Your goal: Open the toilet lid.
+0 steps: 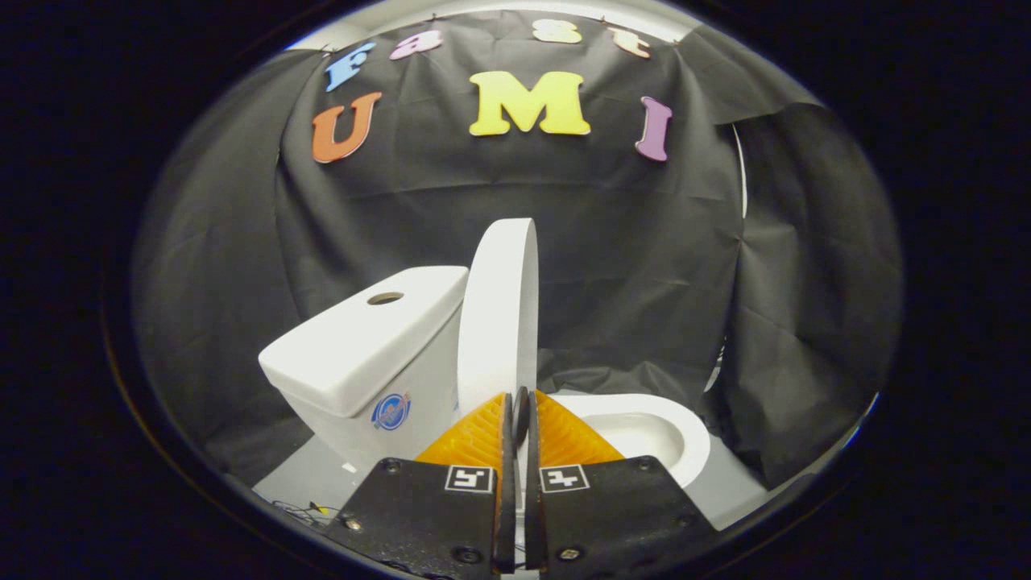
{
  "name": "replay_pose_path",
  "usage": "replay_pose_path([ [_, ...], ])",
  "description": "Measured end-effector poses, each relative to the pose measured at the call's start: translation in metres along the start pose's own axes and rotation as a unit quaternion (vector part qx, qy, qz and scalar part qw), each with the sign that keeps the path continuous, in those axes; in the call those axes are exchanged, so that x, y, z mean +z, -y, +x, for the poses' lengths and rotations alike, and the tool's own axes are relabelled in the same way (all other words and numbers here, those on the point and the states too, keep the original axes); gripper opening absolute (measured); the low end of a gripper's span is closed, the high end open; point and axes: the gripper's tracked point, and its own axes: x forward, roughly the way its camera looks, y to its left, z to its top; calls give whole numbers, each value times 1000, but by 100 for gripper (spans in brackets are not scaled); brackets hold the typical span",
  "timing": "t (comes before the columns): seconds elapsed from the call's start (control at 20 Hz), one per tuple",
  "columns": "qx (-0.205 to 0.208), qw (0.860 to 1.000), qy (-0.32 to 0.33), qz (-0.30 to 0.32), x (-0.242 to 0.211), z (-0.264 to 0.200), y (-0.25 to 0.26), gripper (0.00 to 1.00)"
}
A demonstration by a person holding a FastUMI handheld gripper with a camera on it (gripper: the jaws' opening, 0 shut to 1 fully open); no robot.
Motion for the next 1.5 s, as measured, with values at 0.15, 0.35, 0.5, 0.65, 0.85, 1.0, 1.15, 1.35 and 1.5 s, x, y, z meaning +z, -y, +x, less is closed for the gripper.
replay_pose_path([
  [0.15, -8, 1000, -3, -24, 0, 2, -10, 8],
  [0.35, -9, 996, -16, -90, 2, 10, -31, 10],
  [0.5, 21, 996, -2, -91, 8, 2, -39, 16],
  [0.65, 68, 994, 39, -69, 28, -15, -44, 43],
  [0.85, 63, 990, 116, -54, 61, -56, -12, 84],
  [1.0, 84, 988, 128, -18, 58, -80, 16, 91],
  [1.15, 76, 988, 131, 17, 49, -102, 66, 98],
  [1.35, 37, 987, 158, 17, 29, -118, 136, 100],
  [1.5, 13, 989, 147, 8, -4, -124, 180, 100],
])
